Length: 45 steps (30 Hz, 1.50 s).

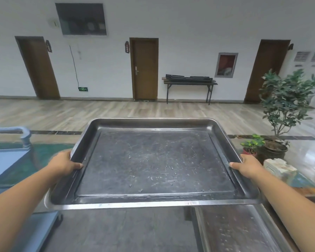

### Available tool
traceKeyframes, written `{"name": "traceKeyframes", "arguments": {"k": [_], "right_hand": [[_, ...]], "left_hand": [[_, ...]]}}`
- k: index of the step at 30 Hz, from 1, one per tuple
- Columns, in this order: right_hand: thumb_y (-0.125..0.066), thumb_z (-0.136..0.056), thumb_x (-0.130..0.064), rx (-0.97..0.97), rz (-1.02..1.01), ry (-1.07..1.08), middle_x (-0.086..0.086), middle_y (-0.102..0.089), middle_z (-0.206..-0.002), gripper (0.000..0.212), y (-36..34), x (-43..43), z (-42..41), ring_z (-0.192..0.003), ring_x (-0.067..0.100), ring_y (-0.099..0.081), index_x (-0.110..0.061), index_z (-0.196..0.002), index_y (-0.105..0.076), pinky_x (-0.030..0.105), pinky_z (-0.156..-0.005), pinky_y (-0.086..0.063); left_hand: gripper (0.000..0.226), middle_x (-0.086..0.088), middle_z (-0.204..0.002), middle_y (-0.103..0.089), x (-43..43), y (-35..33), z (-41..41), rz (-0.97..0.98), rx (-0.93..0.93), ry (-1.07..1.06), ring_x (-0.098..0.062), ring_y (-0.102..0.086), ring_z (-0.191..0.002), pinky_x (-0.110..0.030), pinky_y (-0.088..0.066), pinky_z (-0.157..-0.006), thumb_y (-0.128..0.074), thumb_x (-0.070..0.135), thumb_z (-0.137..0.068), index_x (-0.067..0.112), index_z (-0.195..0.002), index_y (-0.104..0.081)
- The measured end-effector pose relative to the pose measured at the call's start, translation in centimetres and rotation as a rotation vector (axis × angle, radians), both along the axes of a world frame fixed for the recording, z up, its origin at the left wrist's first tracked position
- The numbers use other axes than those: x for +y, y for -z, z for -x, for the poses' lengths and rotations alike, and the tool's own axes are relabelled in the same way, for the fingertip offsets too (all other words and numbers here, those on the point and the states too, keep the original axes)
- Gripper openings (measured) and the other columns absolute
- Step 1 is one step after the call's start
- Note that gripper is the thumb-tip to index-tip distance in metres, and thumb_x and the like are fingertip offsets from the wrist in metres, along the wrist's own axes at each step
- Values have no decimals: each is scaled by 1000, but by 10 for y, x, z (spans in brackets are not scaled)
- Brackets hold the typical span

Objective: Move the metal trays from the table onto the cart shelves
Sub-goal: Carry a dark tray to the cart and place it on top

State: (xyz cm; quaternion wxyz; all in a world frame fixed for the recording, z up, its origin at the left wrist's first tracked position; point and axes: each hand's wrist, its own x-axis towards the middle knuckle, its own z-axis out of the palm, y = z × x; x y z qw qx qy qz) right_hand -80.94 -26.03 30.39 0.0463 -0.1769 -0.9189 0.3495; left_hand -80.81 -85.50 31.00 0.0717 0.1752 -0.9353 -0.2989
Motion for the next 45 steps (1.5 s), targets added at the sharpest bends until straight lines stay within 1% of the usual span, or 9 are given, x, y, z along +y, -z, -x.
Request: {"name": "traceKeyframes", "arguments": {"k": [3, 9, 19, 24, 28, 34, 38, 43, 45], "right_hand": [[-74, -86, -22, 8, -11, -7, 13, -70, -84, 14, 2, -27, 47, -77, 29, -65, -10, -87, -67, 32, -70, -47], [-74, -85, -26, 32, -14, 8, -1, -64, -72, 15, 2, -80, 139, -72, 24, -61, -14, -87, -66, 31, -68, -42], [-76, -84, -20, 65, 31, -37, 4, -65, -72, 14, 4, -154, 254, -70, 24, -60, -18, -79, -63, 32, -67, -42], [-76, -84, -18, 45, 49, -128, 7, -68, -73, 13, 13, -200, 325, -71, 25, -64, -18, -78, -65, 32, -67, -47], [-74, -84, -12, 45, 83, -225, 6, -67, -71, 14, 24, -247, 393, -75, 27, -66, -18, -76, -64, 33, -70, -47], [-74, -85, -18, 56, 76, -404, 7, -66, -76, 9, 23, -333, 495, -71, 25, -58, -15, -85, -65, 32, -64, -39], [-73, -85, -20, 51, 69, -526, 9, -66, -82, 11, 25, -396, 549, -73, 26, -56, -19, -83, -62, 32, -69, -38], [-73, -85, -24, 35, 53, -695, 7, -68, -81, 9, 35, -480, 595, -79, 27, -62, -19, -88, -67, 34, -72, -44], [-74, -85, -22, 41, 51, -768, 6, -67, -81, 8, 40, -517, 604, -78, 25, -61, -20, -89, -67, 32, -70, -42]], "left_hand": [[32, -15, -91, -69, -25, 8, 46, -27, 5, -5, -31, -62, -81, -35, -46, -74, -84, 14, -73, 7, -98, -65], [30, -14, -83, -66, -85, 11, 138, -36, 10, -25, -30, -62, -76, -36, -44, -70, -84, 14, -74, 4, -94, -65], [29, -14, -79, -65, -159, 3, 218, -17, 9, -96, -31, -61, -72, -35, -43, -67, -85, 20, -74, 3, -87, -65], [28, -15, -80, -67, -199, 17, 234, -32, -3, -192, -32, -62, -73, -37, -46, -67, -84, 20, -75, 3, -87, -64], [31, -9, -69, -59, -232, 24, 246, -12, 7, -299, -25, -55, -62, -34, -38, -56, -84, 21, -75, 7, -75, -57], [31, -11, -82, -64, -284, 33, 255, -23, 5, -486, -28, -56, -69, -37, -43, -67, -82, 23, -78, 5, -92, -62], [25, -11, -86, -66, -314, 41, 245, -48, 31, -596, -26, -57, -70, -37, -42, -67, -78, 23, -81, 10, -94, -62], [24, -2, -72, -59, -342, 49, 206, -66, 54, -771, -20, -55, -64, -33, -38, -57, -79, 23, -80, 16, -79, -56], [23, -2, -73, -60, -353, 51, 184, -66, 39, -831, -20, -55, -64, -33, -38, -57, -80, 23, -80, 14, -83, -58]]}}
